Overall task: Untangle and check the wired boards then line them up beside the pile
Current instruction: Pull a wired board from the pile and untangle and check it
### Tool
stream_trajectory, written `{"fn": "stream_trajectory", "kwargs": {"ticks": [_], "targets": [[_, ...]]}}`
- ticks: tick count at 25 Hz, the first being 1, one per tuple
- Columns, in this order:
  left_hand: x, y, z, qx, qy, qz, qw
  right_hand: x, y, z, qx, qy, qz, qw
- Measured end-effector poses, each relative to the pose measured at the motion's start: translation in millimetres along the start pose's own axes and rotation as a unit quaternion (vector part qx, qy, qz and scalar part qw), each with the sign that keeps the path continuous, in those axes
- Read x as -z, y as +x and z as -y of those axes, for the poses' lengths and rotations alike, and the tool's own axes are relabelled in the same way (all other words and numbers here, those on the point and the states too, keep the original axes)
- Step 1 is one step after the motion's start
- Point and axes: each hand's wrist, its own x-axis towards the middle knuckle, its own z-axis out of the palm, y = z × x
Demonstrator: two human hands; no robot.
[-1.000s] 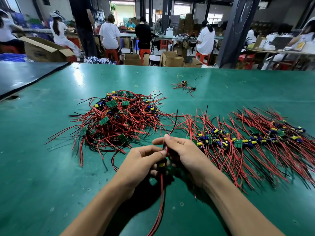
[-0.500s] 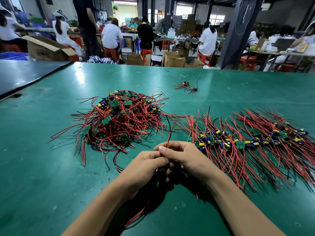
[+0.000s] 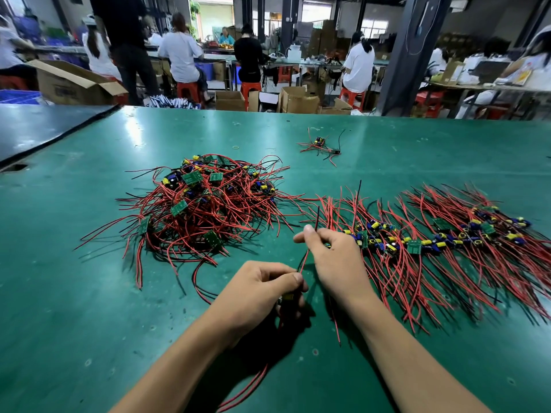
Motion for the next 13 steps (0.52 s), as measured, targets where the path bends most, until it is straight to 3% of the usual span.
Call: {"fn": "stream_trajectory", "kwargs": {"ticks": [2,4,6,11,13], "targets": [[-1,-1,0,0.0,-0.005,-0.008,1.0,-3,-1,-2,-0.067,0.113,0.055,0.99],[-2,-2,-1,0.001,-0.016,-0.022,1.0,-5,0,3,-0.13,0.235,0.106,0.957],[-3,-3,-1,0.001,-0.037,-0.029,0.999,-5,1,6,-0.144,0.286,0.138,0.937],[-2,-1,6,-0.015,-0.058,-0.055,0.997,-5,-16,11,-0.144,0.204,0.265,0.931],[-1,0,7,-0.017,-0.057,-0.061,0.996,-5,-19,14,-0.135,0.185,0.277,0.933]]}}
